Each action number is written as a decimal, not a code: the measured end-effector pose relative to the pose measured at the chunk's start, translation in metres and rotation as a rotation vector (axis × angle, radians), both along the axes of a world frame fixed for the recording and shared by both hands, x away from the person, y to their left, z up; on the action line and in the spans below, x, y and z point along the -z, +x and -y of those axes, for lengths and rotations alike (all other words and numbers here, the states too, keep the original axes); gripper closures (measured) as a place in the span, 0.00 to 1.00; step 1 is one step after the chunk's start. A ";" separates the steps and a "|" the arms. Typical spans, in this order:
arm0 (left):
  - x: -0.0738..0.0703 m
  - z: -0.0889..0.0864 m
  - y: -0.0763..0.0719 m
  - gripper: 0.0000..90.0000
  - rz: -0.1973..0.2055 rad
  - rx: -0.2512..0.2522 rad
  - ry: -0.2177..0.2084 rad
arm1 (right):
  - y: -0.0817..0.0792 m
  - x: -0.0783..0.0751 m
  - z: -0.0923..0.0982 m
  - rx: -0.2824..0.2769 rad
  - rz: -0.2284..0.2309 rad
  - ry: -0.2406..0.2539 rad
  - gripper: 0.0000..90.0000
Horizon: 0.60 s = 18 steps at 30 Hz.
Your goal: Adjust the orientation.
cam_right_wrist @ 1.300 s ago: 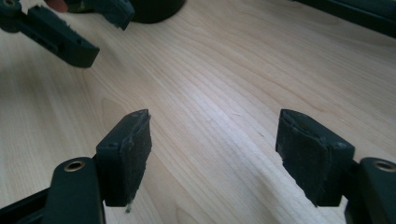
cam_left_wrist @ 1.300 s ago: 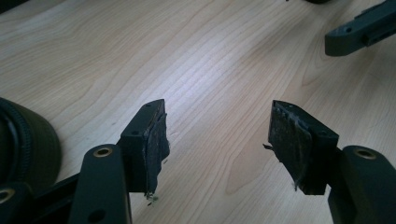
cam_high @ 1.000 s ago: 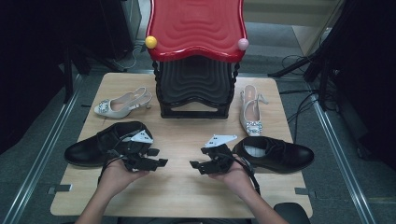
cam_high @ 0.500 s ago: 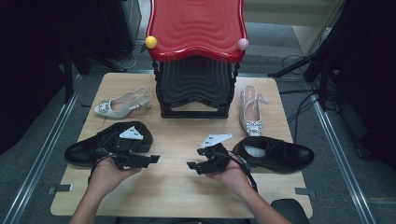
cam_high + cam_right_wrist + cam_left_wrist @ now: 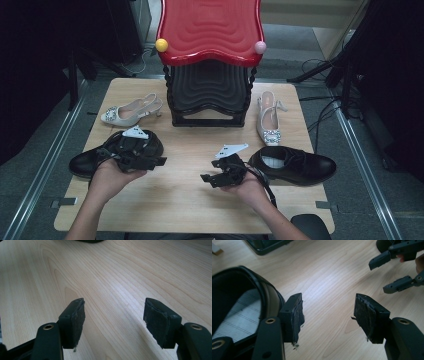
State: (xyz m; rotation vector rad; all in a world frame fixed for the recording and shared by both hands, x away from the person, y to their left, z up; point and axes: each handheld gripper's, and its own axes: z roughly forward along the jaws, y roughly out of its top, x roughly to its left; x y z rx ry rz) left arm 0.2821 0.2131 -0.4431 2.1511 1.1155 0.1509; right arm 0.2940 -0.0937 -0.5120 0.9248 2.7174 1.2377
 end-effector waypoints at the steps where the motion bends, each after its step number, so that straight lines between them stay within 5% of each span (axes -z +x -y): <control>1: -0.002 0.000 0.002 0.45 -0.002 0.001 0.001 | 0.000 0.000 0.000 0.000 -0.001 0.006 0.39; 9: -0.016 -0.004 0.014 0.45 0.004 -0.031 0.013 | 0.001 0.002 -0.001 -0.007 -0.010 0.002 0.38; 18: -0.012 -0.021 0.030 0.45 -0.017 -0.112 0.057 | 0.001 0.003 -0.002 -0.007 -0.012 -0.007 0.38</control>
